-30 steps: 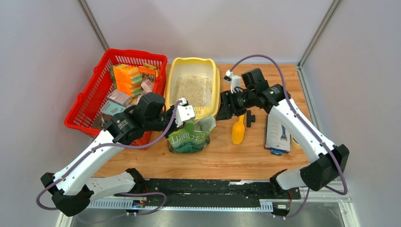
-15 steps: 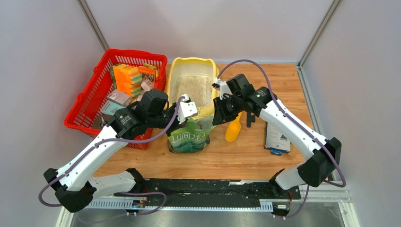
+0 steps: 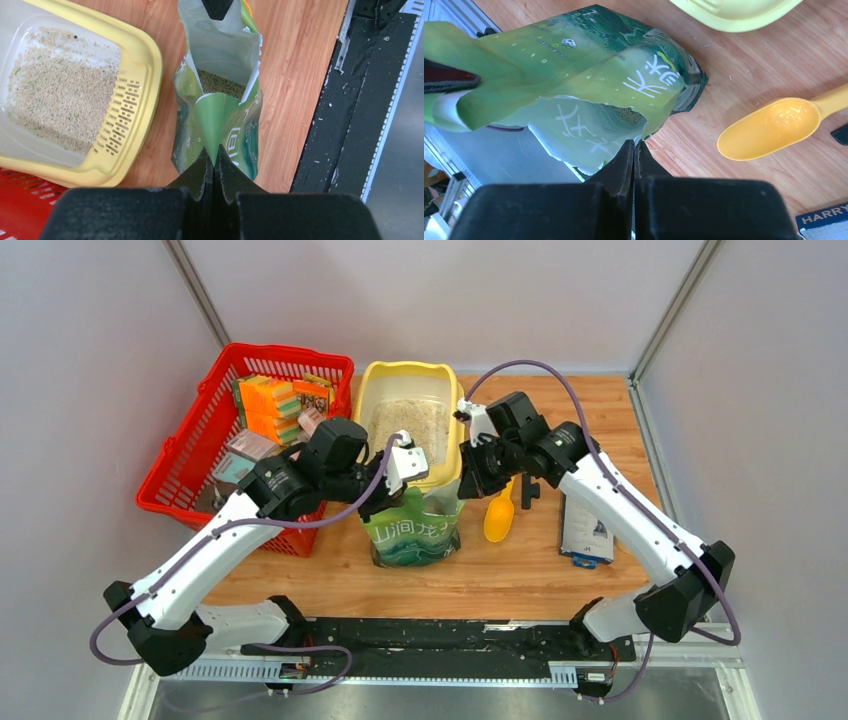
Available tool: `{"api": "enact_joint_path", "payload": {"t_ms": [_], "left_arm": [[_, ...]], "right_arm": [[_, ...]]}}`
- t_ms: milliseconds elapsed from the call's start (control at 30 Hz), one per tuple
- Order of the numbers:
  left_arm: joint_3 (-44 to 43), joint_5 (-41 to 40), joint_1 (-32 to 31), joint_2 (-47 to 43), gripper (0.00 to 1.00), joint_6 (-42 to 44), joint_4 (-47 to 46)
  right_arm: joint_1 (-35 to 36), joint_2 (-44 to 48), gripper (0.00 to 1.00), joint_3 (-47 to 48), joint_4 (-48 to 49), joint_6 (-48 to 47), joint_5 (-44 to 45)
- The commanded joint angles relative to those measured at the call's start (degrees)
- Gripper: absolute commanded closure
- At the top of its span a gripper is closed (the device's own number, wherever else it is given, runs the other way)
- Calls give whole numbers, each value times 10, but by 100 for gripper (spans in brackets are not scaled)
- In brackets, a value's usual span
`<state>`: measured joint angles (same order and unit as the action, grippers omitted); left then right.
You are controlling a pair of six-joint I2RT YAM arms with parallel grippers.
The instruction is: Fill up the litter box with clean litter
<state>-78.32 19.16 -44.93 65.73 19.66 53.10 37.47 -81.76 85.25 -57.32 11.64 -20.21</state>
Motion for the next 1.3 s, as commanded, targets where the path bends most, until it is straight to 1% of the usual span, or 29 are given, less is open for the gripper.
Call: {"api": "enact_joint_path", "payload": {"t_ms": [0, 33, 67, 100, 133, 200, 233, 267, 333, 367, 400, 433, 467, 533, 667, 767, 967, 1100, 1267], "left_arm": [[-60, 67, -12, -8, 100, -6, -111], [-60, 65, -12, -6, 100, -4, -110], [-61, 65, -12, -5, 100, -1, -107], [-62, 64, -13, -3, 100, 0, -107], [-62, 62, -12, -2, 100, 1, -106], [-62, 62, -12, 1, 100, 2, -104], [-61, 62, -13, 3, 100, 2, -104], [-62, 62, -13, 3, 100, 3, -103], [-61, 59, -13, 5, 100, 4, -103], [-61, 57, -13, 6, 100, 5, -103], [-61, 53, -13, 7, 100, 5, -102], [-61, 51, -13, 9, 100, 6, -102], [-61, 52, -14, 9, 100, 6, -101], [-61, 51, -13, 9, 100, 6, -101], [-57, 49, -14, 5, 100, 3, -99], [-50, 47, -13, 2, 100, -1, -103], [-34, 40, -13, -9, 100, -4, -107], [-27, 38, -13, -13, 100, -7, -111], [-23, 40, -13, -16, 100, -9, -114]], "right_arm": [[-4, 47, 99, 4, 20, -51, -18], [-14, 59, 79, -3, 21, -66, -44], [-24, 68, 69, -17, 22, -85, -54], [-35, 77, 61, -25, 22, -103, -70], [-62, 91, 49, -32, 20, -159, -114], [-86, 137, 41, -67, 12, -215, -148], [-102, 158, 35, -90, 15, -288, -185], [-104, 206, 32, -142, 33, -315, -189], [-105, 254, 25, -205, 71, -353, -202], [-103, 279, 25, -233, 114, -375, -213], [-104, 314, 25, -282, 133, -383, -221], [-97, 328, 24, -300, 148, -388, -226], [-91, 338, 24, -319, 184, -381, -218], [-76, 348, 25, -353, 217, -367, -197], [-57, 340, 27, -376, 316, -326, -169], [-39, 318, 28, -374, 352, -312, -164], [1, 287, 33, -366, 385, -290, -164], [29, 274, 36, -366, 385, -286, -164], [37, 263, 38, -368, 400, -281, -150]]}}
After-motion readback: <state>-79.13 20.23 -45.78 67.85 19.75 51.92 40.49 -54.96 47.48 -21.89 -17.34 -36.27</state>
